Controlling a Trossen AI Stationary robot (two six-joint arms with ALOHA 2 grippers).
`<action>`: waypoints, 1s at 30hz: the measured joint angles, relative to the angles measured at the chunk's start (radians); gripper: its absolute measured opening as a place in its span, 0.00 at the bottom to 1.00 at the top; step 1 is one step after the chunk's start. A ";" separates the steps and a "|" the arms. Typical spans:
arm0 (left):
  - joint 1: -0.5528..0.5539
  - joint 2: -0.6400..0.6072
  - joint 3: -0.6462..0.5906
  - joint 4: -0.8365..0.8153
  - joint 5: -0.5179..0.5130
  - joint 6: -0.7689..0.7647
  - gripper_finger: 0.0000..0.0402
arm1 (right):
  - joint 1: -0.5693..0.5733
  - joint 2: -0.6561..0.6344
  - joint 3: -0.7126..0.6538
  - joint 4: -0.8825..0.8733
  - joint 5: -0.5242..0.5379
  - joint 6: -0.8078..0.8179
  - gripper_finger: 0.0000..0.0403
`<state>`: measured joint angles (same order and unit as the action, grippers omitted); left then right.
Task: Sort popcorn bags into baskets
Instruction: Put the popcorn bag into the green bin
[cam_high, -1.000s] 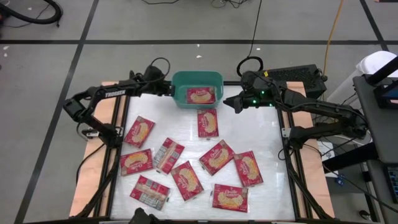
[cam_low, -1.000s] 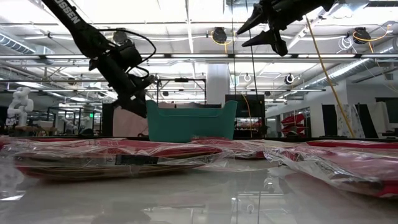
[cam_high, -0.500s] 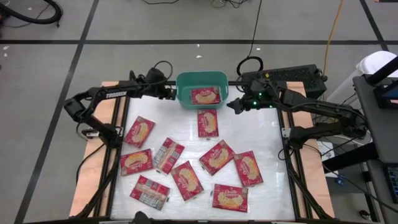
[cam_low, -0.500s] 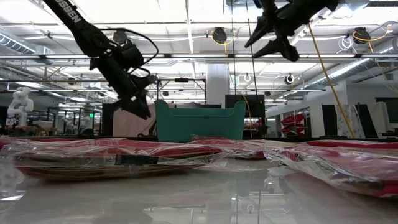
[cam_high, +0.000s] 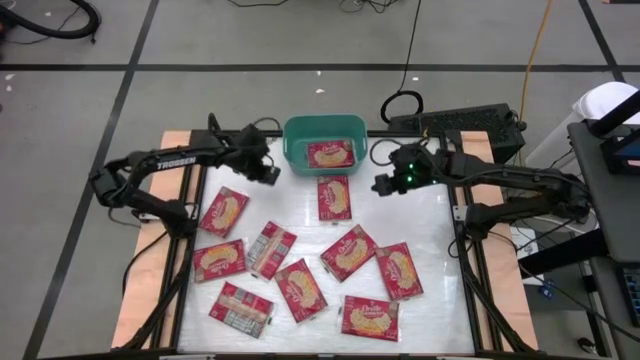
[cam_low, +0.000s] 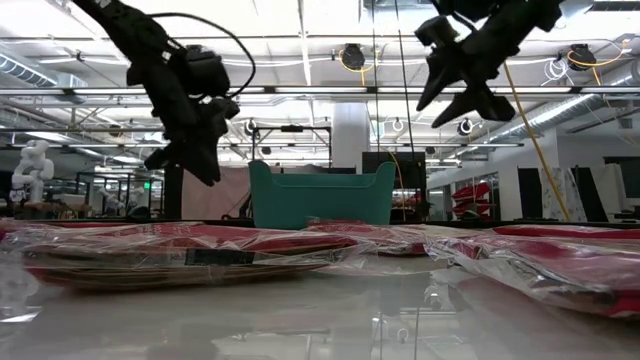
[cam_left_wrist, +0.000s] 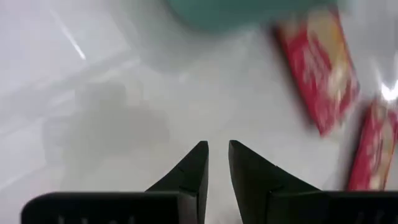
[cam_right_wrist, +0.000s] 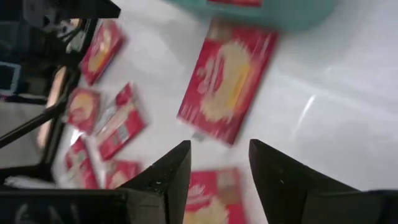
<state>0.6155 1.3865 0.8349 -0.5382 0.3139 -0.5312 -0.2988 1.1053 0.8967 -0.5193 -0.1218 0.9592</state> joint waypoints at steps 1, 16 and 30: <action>-0.036 0.000 0.000 0.000 0.000 -0.020 0.17 | 0.011 0.000 -0.018 0.018 -0.012 0.024 0.39; -0.540 0.007 0.000 0.347 -0.272 -0.544 0.17 | 0.119 0.000 -0.086 0.149 -0.016 0.057 0.42; -0.691 0.213 0.000 0.596 -0.395 -0.968 0.55 | 0.156 -0.024 -0.086 0.097 -0.224 -0.112 0.42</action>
<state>-0.0758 1.5993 0.8349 0.0577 -0.0808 -1.4995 -0.1432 1.0812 0.8104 -0.4222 -0.3454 0.8474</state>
